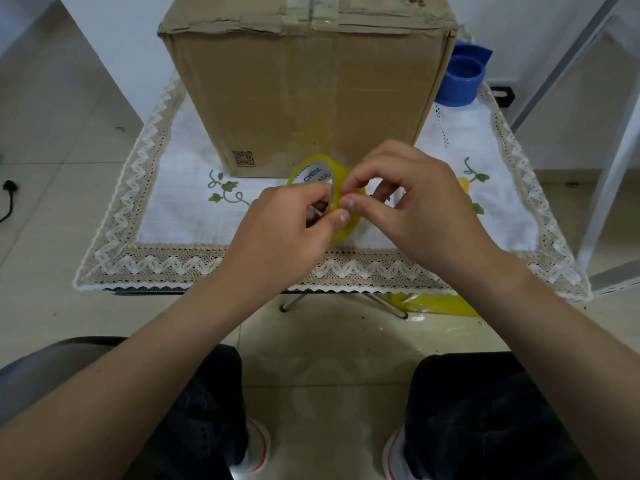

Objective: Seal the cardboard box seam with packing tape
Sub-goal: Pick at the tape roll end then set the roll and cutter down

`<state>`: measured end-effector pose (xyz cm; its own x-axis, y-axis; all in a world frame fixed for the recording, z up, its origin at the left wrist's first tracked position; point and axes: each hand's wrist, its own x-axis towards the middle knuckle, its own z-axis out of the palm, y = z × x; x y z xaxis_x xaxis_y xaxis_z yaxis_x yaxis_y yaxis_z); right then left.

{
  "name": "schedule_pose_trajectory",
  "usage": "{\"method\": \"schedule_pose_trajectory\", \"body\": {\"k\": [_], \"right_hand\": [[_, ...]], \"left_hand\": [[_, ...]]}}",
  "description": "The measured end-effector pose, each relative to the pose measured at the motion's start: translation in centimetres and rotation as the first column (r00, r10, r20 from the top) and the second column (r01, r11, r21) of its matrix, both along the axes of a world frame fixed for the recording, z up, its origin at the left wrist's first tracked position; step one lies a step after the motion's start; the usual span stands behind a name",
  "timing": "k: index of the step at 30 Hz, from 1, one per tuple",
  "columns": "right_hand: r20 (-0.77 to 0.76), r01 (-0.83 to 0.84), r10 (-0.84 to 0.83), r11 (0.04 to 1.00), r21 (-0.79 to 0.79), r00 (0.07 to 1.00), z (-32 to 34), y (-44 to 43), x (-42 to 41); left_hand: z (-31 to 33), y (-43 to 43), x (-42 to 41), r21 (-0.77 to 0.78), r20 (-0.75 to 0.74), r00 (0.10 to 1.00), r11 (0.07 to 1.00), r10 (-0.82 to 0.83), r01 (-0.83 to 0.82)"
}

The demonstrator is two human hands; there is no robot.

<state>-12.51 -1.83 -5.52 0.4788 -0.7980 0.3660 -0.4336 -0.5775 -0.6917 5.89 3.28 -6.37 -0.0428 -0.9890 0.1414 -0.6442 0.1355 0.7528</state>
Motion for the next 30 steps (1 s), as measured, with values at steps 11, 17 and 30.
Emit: {"method": "schedule_pose_trajectory", "body": {"k": [11,17,30], "right_hand": [[-0.037,-0.047,0.045,0.997,-0.054,0.998,-0.6,-0.4,-0.2],[-0.001,-0.038,0.038,0.998,-0.058,0.999,0.1,-0.2,-0.3],[0.090,-0.015,0.028,0.990,-0.142,0.996,0.5,-0.1,-0.4]], "left_hand": [[0.3,-0.1,0.3,0.036,-0.021,0.999,0.998,-0.049,0.049],[1.0,-0.3,0.6,0.003,-0.069,0.994,0.997,-0.079,0.079],[1.5,-0.3,0.5,0.034,-0.161,0.982,0.994,-0.093,0.100]]}}
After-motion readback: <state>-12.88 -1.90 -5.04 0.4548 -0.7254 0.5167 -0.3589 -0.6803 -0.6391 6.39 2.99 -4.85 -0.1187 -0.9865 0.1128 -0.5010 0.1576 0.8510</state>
